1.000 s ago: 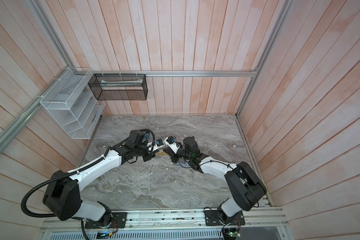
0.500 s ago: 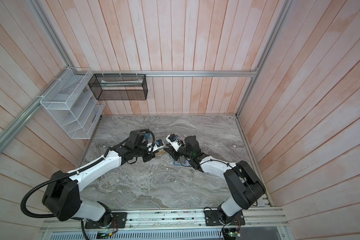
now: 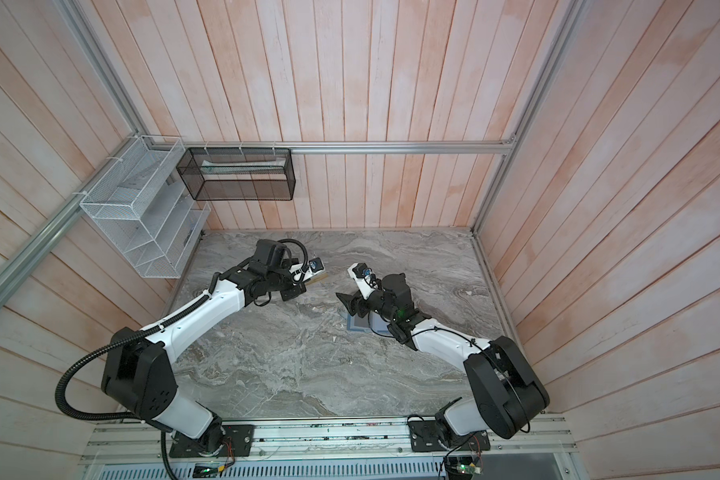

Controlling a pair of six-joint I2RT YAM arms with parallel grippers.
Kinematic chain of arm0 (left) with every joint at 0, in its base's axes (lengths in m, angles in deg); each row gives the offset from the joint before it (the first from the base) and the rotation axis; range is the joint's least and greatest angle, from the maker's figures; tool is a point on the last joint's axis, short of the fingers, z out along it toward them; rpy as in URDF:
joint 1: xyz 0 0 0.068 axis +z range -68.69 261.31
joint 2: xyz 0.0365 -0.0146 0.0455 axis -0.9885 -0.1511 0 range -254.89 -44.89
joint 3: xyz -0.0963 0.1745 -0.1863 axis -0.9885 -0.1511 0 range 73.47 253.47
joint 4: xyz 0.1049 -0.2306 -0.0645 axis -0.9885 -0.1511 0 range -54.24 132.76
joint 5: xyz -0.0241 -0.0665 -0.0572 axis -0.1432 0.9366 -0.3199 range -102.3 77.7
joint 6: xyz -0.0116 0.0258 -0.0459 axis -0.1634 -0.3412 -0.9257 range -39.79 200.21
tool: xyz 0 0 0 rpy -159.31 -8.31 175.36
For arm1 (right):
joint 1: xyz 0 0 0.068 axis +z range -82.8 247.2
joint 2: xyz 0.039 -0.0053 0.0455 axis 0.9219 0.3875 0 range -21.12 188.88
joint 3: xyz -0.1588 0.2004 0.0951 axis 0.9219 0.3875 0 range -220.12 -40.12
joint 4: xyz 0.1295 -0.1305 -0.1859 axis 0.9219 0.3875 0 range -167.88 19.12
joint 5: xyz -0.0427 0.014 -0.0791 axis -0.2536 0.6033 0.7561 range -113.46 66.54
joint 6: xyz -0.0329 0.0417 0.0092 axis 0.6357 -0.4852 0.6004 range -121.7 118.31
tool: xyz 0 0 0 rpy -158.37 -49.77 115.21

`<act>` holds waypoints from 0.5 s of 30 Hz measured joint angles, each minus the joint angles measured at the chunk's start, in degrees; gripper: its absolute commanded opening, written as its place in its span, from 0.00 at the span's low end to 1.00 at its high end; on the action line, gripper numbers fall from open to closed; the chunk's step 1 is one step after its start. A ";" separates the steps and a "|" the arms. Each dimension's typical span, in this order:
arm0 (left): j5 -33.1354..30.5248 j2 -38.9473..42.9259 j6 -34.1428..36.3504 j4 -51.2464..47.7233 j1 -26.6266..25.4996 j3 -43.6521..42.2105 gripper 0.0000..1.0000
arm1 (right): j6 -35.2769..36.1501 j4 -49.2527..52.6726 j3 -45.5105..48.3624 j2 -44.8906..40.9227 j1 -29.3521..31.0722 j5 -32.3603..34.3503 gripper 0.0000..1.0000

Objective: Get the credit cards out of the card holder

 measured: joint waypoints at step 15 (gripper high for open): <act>3.06 -4.22 13.38 -6.84 11.85 4.11 0.00 | -4.74 2.01 -7.65 9.44 3.87 1.20 0.98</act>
